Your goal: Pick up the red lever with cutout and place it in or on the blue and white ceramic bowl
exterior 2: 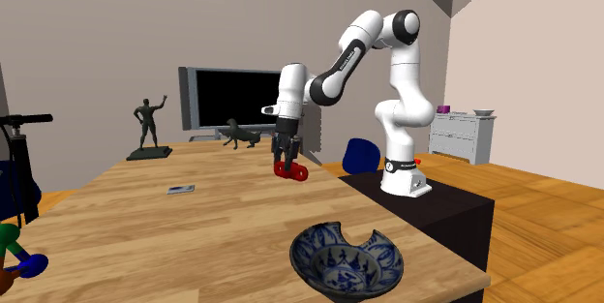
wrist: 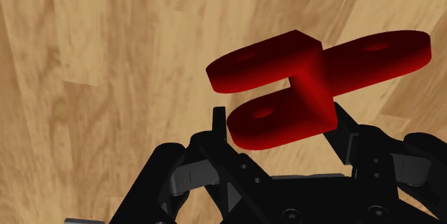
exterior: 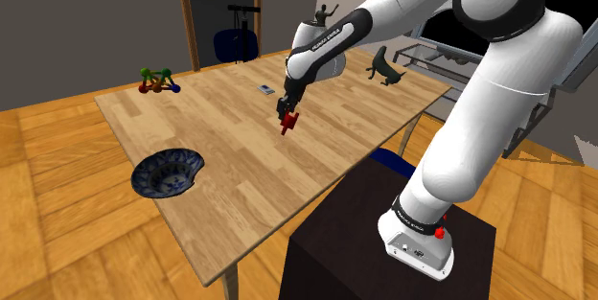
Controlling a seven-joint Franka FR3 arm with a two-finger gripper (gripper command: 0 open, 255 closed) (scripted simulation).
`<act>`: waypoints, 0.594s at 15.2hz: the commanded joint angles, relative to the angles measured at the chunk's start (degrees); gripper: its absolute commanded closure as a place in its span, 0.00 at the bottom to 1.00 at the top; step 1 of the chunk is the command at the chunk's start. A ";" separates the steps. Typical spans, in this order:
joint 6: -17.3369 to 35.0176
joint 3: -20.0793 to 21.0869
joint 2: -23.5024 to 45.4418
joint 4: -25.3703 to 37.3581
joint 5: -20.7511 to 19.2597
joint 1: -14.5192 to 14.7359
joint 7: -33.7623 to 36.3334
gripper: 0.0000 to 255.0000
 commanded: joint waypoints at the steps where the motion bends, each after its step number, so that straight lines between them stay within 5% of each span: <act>1: -1.52 0.01 -1.03 0.49 -0.49 0.03 0.51 1.00; 9: -7.86 0.03 -5.20 2.73 -1.98 -0.13 1.82 1.00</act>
